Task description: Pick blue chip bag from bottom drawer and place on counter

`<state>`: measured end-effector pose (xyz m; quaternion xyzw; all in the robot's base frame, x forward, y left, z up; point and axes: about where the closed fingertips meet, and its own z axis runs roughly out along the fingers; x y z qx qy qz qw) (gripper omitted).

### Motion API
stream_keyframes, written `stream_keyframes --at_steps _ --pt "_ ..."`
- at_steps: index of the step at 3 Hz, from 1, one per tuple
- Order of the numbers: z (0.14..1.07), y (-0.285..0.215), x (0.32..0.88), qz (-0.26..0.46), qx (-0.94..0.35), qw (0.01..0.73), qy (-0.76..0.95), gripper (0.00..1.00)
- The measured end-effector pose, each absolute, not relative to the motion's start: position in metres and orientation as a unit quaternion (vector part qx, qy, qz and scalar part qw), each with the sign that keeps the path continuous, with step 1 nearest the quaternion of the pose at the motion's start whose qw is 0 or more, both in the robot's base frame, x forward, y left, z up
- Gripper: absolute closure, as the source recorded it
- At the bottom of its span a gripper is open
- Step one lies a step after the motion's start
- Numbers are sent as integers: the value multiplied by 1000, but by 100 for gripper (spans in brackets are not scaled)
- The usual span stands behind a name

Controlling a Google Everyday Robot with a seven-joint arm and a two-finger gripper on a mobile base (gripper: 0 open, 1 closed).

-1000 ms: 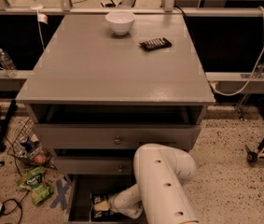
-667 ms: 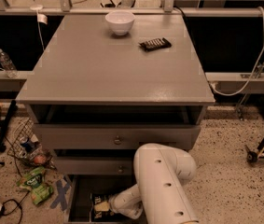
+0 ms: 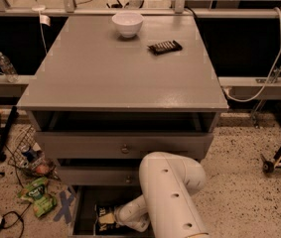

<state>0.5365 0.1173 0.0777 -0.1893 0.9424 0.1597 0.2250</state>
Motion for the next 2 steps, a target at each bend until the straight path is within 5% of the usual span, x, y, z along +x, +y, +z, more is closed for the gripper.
stream_keyframes --at_steps 2 --pt "78 139 544 160 -192 225 942 0"
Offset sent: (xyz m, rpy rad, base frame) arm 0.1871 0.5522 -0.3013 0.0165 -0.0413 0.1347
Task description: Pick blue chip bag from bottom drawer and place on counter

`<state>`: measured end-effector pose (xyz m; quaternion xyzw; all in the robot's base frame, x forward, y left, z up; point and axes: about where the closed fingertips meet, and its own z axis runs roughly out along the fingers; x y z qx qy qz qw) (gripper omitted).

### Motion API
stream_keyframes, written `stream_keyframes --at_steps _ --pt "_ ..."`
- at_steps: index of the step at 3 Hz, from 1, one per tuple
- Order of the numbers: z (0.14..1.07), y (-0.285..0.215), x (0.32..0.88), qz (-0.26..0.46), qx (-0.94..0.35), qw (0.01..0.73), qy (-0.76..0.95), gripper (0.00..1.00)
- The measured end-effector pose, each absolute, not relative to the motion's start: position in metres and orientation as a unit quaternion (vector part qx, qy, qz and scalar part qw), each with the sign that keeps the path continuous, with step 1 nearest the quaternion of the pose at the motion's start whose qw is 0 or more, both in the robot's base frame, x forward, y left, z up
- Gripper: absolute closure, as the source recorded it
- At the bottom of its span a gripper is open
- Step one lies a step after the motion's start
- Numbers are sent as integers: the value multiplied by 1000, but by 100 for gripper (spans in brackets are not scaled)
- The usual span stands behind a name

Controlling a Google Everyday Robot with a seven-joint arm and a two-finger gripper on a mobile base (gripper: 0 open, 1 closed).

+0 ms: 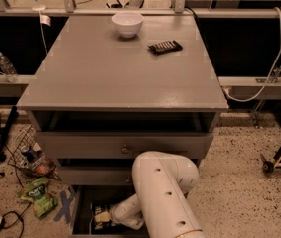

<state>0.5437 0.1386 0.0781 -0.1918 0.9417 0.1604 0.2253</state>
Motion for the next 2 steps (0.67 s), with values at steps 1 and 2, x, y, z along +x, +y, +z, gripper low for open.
stream_keyframes --at_steps 1,2 --pt "78 139 544 160 -192 225 942 0" --pt "85 136 543 164 -189 235 939 0"
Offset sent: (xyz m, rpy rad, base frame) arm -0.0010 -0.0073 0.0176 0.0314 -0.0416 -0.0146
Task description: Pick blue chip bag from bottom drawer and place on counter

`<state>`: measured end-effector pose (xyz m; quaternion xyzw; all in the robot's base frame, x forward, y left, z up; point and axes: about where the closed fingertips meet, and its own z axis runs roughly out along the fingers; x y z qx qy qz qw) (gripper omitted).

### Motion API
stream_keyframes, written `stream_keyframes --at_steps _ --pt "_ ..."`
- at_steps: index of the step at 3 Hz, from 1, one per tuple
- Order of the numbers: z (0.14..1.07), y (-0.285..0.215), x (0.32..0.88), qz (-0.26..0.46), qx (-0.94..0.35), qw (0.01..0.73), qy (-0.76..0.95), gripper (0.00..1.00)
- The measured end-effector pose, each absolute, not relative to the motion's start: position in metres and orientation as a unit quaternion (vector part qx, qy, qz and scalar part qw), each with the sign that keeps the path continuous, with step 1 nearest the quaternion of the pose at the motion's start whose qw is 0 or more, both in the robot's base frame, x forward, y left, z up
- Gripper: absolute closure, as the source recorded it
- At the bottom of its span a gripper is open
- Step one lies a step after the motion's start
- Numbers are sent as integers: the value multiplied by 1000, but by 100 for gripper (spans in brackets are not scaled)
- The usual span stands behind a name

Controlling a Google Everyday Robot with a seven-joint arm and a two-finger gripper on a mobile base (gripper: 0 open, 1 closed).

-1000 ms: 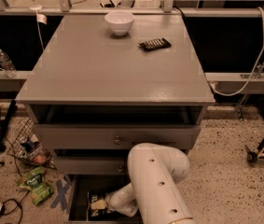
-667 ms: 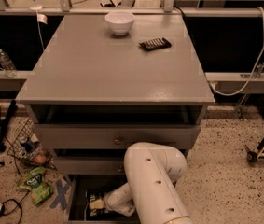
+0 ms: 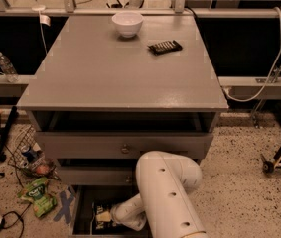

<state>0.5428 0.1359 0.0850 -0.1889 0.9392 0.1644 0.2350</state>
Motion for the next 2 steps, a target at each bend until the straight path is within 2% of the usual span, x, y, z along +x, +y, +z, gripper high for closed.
stream_keyframes --at_steps 2 --pt "152 119 534 183 -185 304 916 0"
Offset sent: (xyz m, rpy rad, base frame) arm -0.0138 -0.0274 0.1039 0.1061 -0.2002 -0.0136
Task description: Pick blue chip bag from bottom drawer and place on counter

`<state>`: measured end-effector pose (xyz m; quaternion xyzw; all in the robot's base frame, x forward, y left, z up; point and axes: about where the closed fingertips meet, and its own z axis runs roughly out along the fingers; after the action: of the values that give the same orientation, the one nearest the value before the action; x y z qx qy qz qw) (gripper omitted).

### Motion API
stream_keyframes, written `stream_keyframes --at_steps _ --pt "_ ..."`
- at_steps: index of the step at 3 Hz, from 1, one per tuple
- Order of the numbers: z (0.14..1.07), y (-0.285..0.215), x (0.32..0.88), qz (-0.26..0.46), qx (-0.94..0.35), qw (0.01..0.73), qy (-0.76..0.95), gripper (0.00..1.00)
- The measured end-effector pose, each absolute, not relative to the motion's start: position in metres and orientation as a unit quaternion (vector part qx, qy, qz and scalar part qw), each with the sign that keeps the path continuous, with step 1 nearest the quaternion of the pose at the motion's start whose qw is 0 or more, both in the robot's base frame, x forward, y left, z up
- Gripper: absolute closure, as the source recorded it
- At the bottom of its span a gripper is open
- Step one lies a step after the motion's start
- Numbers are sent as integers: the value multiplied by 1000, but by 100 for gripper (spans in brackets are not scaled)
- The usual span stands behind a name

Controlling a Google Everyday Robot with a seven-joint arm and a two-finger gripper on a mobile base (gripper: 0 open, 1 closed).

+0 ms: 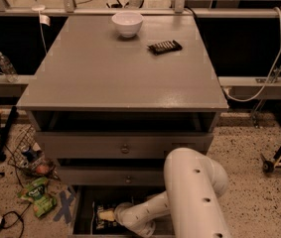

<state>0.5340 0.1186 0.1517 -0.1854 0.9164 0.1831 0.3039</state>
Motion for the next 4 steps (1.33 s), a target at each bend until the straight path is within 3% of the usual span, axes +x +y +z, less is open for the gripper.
stream_keyframes --at_steps 3,4 --pt "201 91 525 184 -179 354 899 0" --pt "240 50 514 181 -156 408 881 0"
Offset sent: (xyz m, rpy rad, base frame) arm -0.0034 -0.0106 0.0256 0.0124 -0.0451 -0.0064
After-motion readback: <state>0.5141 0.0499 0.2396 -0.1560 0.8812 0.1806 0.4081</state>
